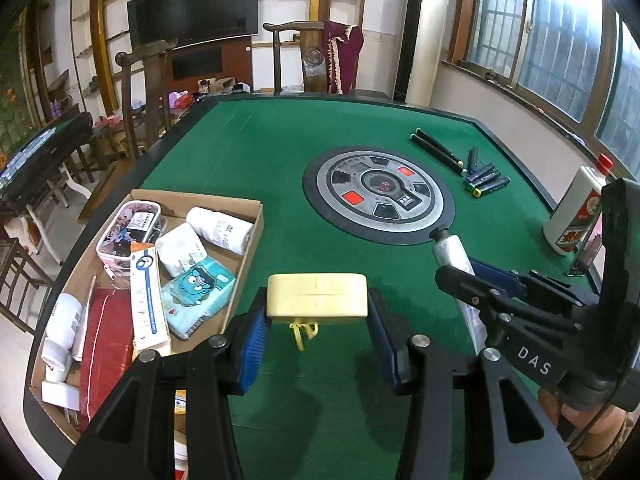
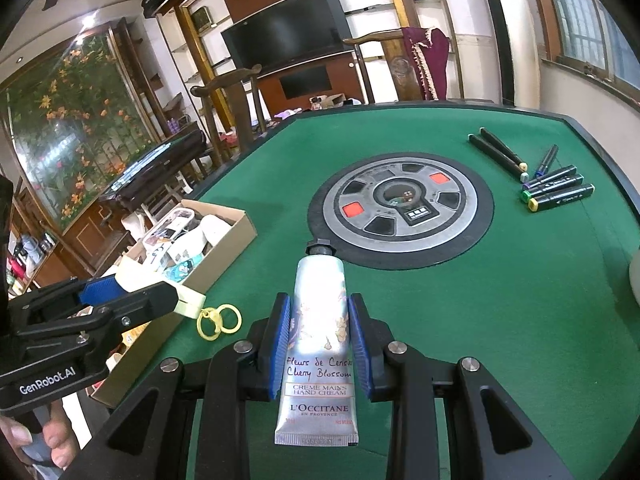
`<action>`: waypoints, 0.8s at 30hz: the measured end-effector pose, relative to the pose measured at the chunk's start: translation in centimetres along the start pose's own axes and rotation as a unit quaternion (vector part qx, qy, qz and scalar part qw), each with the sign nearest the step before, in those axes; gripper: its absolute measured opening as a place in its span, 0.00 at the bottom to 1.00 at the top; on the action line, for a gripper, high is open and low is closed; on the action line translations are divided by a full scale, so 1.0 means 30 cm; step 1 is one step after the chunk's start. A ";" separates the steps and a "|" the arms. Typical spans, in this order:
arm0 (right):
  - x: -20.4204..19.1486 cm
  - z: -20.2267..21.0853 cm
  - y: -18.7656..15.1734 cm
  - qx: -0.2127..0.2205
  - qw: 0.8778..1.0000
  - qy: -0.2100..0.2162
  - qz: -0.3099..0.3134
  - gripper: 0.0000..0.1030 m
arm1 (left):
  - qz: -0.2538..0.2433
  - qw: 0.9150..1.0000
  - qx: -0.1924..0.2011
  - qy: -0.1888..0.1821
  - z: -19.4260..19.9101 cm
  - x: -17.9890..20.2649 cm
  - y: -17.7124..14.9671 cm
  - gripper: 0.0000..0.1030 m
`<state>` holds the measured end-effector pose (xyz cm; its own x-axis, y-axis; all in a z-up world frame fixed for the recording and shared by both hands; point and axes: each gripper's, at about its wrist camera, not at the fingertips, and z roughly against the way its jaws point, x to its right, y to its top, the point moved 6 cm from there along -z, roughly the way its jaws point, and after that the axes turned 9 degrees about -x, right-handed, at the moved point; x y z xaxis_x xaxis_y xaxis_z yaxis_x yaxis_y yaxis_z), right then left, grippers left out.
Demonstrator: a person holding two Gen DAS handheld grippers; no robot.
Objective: Organize objects
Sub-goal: 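Lift and carry pouch toward tray with left gripper while right gripper carries hand cream tube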
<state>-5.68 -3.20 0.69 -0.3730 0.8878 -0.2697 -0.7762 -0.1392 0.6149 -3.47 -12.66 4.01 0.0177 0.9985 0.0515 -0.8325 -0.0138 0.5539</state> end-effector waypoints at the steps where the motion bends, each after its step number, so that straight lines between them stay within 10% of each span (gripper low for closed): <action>1: -0.006 0.000 0.001 0.000 1.000 0.000 0.002 0.30 | 0.000 1.000 0.001 0.000 0.002 -0.002 -0.001 0.45; 24: -0.108 0.064 0.034 0.022 0.999 0.002 0.030 0.30 | 0.004 0.999 0.035 0.002 0.106 -0.036 0.020 0.45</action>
<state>-4.30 -5.37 3.61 -0.4206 0.8766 -0.2337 -0.7292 -0.1734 0.6620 -2.23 -13.91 6.94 0.0084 0.9986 0.0523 -0.7917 -0.0254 0.6104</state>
